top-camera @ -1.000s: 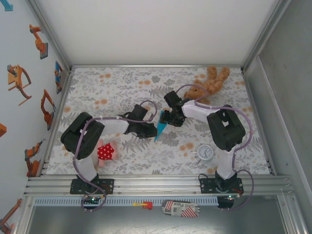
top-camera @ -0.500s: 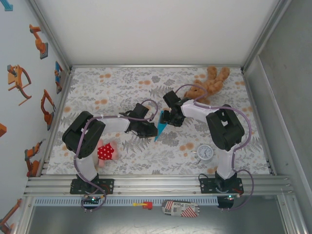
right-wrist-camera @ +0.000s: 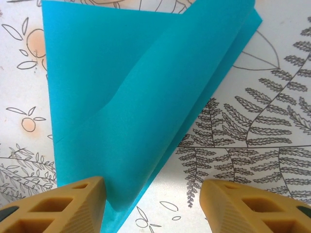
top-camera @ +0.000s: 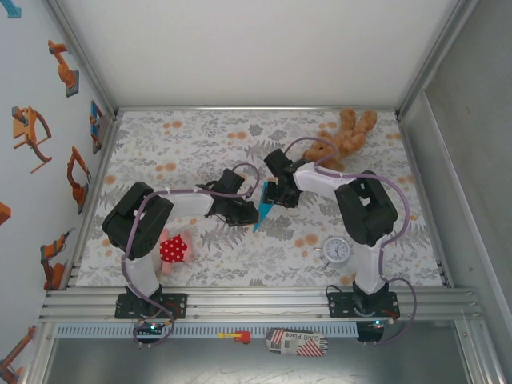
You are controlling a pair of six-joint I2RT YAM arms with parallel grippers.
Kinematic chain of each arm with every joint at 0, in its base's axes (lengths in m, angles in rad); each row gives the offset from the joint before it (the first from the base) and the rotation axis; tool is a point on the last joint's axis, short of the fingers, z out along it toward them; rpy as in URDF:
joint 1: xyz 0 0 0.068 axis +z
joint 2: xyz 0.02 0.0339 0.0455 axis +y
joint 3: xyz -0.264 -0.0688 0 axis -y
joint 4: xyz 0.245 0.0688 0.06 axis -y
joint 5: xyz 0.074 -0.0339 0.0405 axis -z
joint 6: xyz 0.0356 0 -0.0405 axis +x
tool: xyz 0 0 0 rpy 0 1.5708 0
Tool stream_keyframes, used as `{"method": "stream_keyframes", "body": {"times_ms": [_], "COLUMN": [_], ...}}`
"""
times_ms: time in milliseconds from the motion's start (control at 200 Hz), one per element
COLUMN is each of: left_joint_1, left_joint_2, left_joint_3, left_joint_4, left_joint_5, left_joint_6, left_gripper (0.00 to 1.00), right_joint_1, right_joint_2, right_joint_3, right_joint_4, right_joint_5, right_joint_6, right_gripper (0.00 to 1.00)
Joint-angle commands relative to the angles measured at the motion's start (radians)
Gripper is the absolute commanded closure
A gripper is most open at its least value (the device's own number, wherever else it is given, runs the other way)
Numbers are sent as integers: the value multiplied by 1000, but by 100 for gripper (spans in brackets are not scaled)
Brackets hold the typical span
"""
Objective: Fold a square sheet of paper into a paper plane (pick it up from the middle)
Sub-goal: Fold the wing for the fifth time at the center of the table.
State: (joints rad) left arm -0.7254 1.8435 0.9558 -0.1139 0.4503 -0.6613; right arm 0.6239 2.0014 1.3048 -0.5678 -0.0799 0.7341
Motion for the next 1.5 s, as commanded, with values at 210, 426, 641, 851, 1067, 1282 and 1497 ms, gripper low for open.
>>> {"method": "stream_keyframes", "body": {"times_ms": [210,426,641,851,1067,1282,1497], "left_joint_1": [-9,-5,12,24,17,16,18], "left_joint_2": [54,34,-95,-204,-115,-54,5], "left_joint_3": [-16,-12,8,-14,-16,-11,12], "left_joint_4": [-89,-92,-102,-15,93,105,104], "left_joint_5": [-90,-88,-97,-45,59,82,88], "left_joint_6": [23,22,10,-35,-104,-115,-123], "left_gripper": [83,83,78,78,94,99,100], "right_joint_1": [16,24,25,25,25,25,25], "right_joint_2": [270,303,330,337,342,343,343], "right_joint_3": [-60,-39,-32,-35,-42,-48,-49], "right_joint_4": [-17,-54,-82,-71,-60,-52,-51], "right_joint_5": [110,147,175,166,157,152,152], "right_joint_6": [2,8,17,27,31,33,34], "right_gripper": [44,44,44,44,44,44,44]}}
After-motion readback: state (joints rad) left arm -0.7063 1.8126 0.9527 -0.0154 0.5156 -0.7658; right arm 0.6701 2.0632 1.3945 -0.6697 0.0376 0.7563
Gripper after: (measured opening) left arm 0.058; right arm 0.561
